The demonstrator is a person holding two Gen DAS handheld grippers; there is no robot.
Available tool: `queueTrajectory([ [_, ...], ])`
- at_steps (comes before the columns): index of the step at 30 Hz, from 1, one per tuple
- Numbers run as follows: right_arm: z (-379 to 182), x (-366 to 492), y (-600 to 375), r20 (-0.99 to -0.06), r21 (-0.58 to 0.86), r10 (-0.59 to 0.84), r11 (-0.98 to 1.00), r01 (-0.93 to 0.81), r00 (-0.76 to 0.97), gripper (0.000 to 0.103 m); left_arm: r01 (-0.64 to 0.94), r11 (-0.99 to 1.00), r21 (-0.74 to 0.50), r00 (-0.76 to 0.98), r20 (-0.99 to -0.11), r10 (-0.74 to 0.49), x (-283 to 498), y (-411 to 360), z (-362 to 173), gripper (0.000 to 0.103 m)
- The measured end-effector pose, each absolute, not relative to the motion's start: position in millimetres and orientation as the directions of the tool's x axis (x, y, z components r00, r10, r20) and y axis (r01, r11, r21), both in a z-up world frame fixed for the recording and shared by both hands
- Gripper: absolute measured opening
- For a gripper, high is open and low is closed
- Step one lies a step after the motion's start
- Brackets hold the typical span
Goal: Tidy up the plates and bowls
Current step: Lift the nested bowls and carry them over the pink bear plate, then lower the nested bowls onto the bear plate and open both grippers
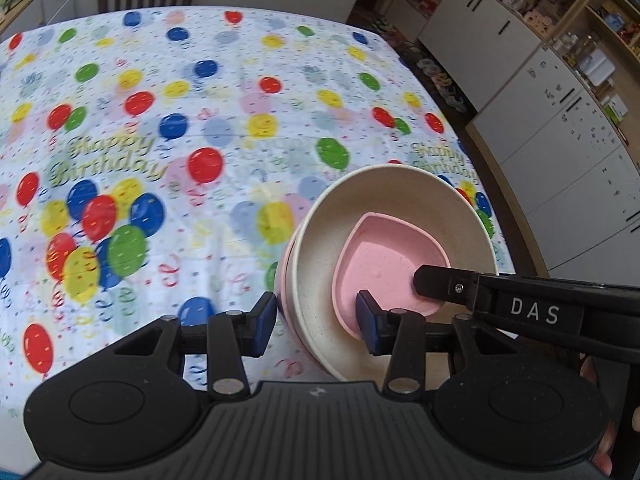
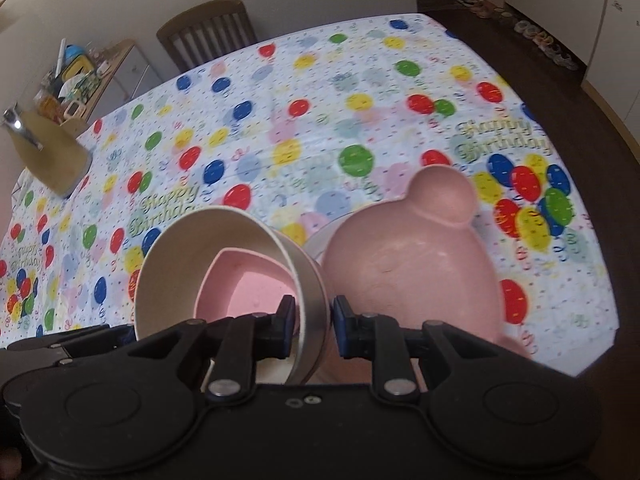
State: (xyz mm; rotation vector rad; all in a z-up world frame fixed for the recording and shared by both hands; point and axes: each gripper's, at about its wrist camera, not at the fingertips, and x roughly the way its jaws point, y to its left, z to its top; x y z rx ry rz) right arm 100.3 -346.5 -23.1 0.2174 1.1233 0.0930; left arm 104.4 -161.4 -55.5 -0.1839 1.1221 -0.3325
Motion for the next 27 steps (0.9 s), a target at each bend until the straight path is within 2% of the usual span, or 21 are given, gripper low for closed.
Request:
queueTrajectory([
  [13, -35.5, 106.7, -417.8, -0.897, 0.221, 0.168, 0.971, 0.087, 0.409, 0.020, 0.201, 0.935, -0.292, 0.363, -0.864, -0.348, 117.2, -236.2, -64.8, 0.042],
  [27, -73.1, 120.5, -439.8, -0.922, 0.236, 0.196, 0.968, 0.084, 0.335, 0.019, 0.164, 0.949, -0.269, 0.330, -0.892, -0.310, 128.1, -257.9, -99.1, 0.042],
])
